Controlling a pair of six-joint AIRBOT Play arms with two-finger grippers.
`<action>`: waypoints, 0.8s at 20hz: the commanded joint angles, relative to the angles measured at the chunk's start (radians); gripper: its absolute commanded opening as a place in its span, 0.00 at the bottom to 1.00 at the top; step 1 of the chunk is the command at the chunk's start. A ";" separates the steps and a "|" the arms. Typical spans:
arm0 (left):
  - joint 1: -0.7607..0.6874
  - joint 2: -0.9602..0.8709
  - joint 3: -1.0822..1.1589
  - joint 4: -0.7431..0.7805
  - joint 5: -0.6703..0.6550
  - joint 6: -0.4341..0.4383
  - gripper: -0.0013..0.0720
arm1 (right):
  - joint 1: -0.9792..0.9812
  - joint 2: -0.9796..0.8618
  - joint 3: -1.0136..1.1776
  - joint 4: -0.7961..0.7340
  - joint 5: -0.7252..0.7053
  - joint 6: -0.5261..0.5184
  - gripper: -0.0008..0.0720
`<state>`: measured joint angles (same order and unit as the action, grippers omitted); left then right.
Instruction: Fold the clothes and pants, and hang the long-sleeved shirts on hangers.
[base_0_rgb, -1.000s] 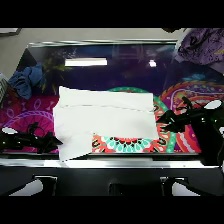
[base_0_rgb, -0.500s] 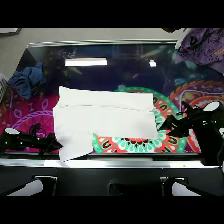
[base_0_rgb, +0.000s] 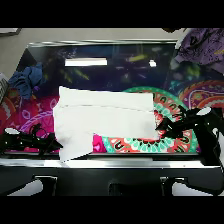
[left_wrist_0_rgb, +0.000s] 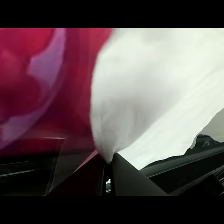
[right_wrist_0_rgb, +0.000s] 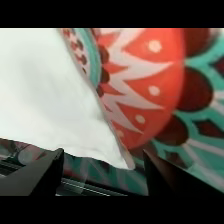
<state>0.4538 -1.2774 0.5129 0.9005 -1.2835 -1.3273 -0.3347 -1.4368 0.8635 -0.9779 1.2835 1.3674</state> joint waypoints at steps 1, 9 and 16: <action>0.000 -0.001 0.000 0.000 -0.004 -0.001 0.04 | 0.033 -0.047 -0.005 0.035 -0.026 -0.014 0.77; 0.000 0.000 0.001 0.000 -0.007 -0.008 0.04 | 0.161 -0.056 -0.005 -0.002 -0.043 0.044 0.18; 0.000 0.137 0.148 0.144 -0.078 -0.203 0.04 | 0.159 0.094 -0.005 -0.167 0.099 0.127 0.05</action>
<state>0.4534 -1.2079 0.6025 0.9550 -1.3170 -1.4132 -0.1772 -1.4025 0.8577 -1.0473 1.2888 1.4429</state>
